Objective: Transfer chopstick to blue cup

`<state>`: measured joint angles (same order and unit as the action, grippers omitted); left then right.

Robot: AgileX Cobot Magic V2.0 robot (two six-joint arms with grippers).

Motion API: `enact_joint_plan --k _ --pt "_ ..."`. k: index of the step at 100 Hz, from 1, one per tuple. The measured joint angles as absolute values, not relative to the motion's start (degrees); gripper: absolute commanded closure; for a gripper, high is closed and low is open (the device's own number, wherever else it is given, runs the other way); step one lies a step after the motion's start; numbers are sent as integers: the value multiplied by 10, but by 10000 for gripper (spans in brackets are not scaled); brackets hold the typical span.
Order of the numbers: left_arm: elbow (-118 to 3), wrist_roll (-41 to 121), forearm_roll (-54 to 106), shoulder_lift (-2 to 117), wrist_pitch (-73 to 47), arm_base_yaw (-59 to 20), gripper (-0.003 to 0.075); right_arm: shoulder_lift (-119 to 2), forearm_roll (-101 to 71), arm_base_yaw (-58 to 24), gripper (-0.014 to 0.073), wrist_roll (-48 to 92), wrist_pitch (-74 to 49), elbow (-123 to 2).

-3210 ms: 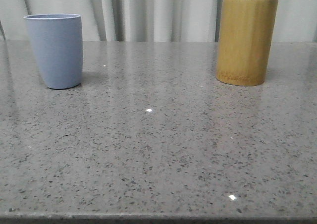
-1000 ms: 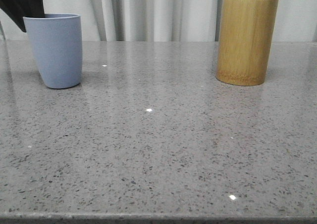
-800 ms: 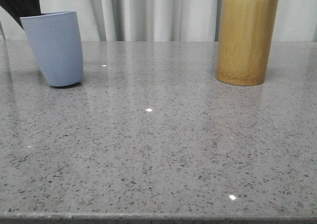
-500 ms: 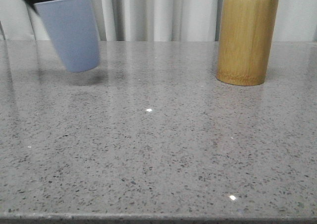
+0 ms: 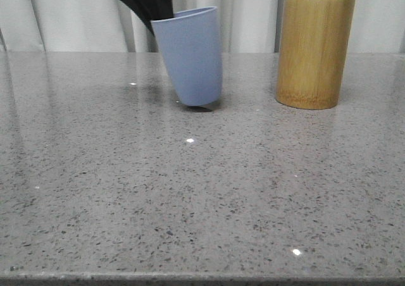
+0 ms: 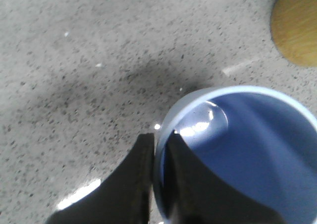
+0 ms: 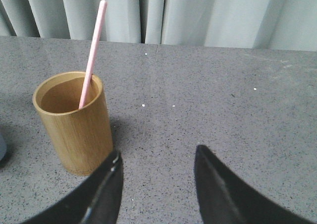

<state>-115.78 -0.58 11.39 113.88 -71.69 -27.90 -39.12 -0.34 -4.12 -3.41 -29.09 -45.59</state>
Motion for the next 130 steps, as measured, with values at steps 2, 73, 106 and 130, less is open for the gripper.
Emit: enact_joint_plan --k 2,73,106,130 --pt "-1162 -6 115 1140 -717 -280 739 -391 -3 -41 237 -34 -291 -456" --pt "-1179 -6 134 1152 -717 -280 387 -391 -3 -41 237 -34 -291 -456" --pt "-1181 -8 136 1124 -717 -280 392 -391 -3 -41 237 -34 -290 -456" --pt "-1181 -47 53 1043 -708 -280 439 -391 -3 -48 237 -34 -290 -456"
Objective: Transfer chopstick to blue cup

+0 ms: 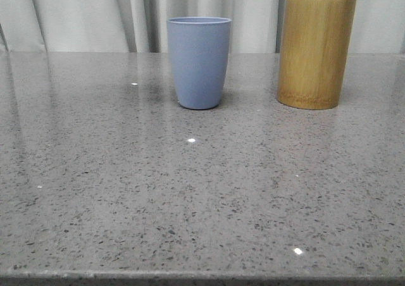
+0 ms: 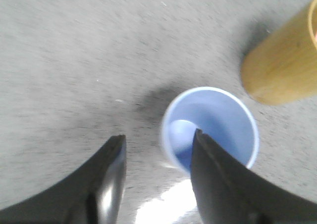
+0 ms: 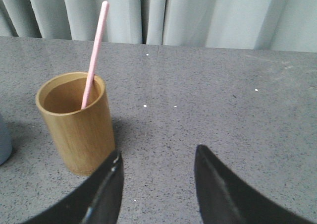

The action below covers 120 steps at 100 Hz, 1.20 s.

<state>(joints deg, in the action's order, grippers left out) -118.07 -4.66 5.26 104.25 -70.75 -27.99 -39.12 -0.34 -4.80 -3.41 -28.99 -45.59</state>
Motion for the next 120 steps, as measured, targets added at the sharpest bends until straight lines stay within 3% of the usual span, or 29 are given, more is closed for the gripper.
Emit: enact_joint_plan --k 31,77,101,120 --pt "-1103 -96 -54 912 -695 -280 439 -391 -3 -63 237 -34 -291 -472" --pt "-813 -126 -86 673 -595 -280 438 -476 -17 -96 232 -34 -307 -545" --pt "-668 -136 -89 544 -553 -280 438 -578 -70 -97 112 -34 -307 -631" --pt "-611 -140 -89 478 -551 -280 438 -665 -98 -97 109 -34 -304 -693"
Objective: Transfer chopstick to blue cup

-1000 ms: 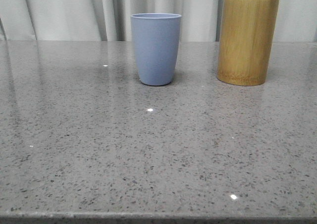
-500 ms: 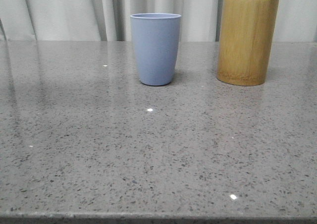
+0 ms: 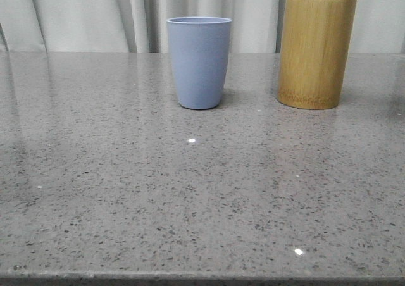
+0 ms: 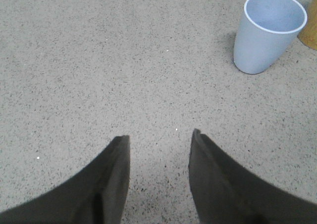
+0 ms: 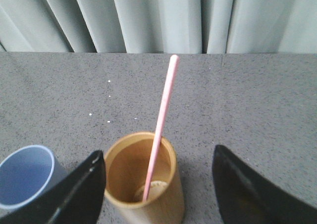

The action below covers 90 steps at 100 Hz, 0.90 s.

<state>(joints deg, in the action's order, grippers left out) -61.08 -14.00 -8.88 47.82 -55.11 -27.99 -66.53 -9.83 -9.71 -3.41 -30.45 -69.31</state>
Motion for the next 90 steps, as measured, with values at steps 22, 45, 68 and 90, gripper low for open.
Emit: enact_joint_plan --k 22,45,68,90 --pt "-606 -140 -90 452 -548 -280 438 -752 -105 -97 109 -34 -299 -745" --pt "-604 -140 -90 452 -548 -280 438 -818 -112 -97 109 -34 -284 -781" --pt "-604 -140 -90 452 -548 -280 438 -872 -124 -97 110 -34 -252 -795" --pt "-604 -140 -99 452 -548 -280 438 -891 -126 -97 313 -34 -235 -795"
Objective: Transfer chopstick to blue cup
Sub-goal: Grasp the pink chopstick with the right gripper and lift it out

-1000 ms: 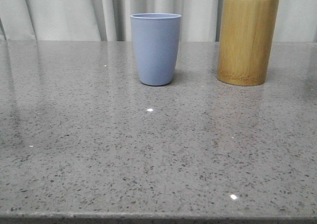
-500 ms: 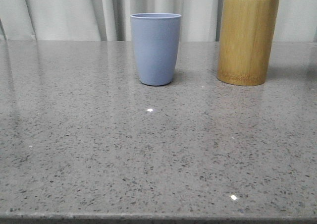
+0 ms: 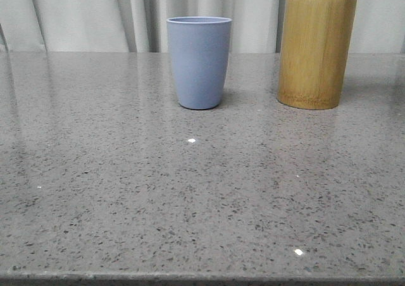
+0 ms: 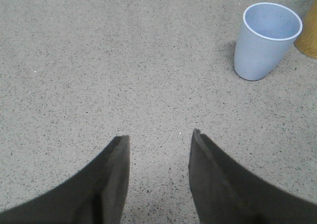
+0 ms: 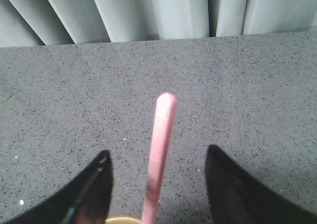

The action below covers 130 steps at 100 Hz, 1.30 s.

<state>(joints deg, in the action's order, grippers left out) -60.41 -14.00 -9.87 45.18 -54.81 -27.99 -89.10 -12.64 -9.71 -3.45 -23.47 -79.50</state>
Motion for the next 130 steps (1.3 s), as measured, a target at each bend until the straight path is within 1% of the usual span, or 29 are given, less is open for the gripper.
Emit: enact_joint_plan --k 10,19,26,33,64,101,119,130 --pt "-604 -140 -104 452 -547 -280 438 -891 -127 -97 455 -35 -230 -795" --pt "-604 -140 -105 452 -547 -280 438 -891 -127 -97 561 -35 -227 -796" --pt "-604 -140 -105 452 -547 -280 438 -891 -129 -97 624 -37 -225 -796" --pt "-604 -140 -107 452 -547 -280 438 -891 -130 -98 666 -37 -222 -796" --pt "-604 -140 -113 452 -547 -280 439 -886 -130 -98 662 -37 -218 -796" --pt "-604 -140 -114 452 -547 -280 439 -789 -130 -98 662 -28 -200 -797" --pt "-604 -140 -114 452 -547 -280 439 -763 -130 -106 662 3 -203 -839" --pt "-604 -140 -114 452 -547 -280 438 -760 -130 -128 662 13 -209 -873"
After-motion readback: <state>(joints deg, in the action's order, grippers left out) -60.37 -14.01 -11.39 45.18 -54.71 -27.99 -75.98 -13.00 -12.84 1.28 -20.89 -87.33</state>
